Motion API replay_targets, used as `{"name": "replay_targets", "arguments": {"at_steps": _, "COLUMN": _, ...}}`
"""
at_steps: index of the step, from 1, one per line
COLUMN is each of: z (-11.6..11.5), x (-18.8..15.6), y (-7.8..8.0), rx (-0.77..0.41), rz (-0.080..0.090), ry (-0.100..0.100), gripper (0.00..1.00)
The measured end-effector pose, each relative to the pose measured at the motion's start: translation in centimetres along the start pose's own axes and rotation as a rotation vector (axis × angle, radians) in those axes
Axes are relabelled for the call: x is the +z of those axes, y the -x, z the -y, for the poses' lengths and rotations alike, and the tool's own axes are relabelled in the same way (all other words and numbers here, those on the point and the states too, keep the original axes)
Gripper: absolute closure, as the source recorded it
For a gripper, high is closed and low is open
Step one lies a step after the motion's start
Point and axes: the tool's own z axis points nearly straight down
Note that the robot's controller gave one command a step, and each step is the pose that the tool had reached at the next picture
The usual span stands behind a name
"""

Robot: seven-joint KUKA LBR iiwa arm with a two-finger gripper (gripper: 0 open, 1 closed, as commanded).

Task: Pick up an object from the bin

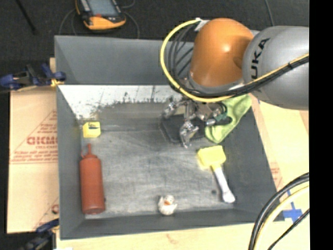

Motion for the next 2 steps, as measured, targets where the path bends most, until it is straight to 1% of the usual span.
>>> {"name": "replay_targets", "arguments": {"at_steps": 1, "z": 0.0, "x": 0.0, "y": 0.0, "rx": 0.001, "rz": 0.000, "ry": 0.001, "gripper": 1.00}}
{"name": "replay_targets", "arguments": {"at_steps": 2, "z": 0.8, "x": -3.4, "y": 0.3, "rx": -0.078, "rz": -0.004, "ry": 0.002, "gripper": 1.00}}
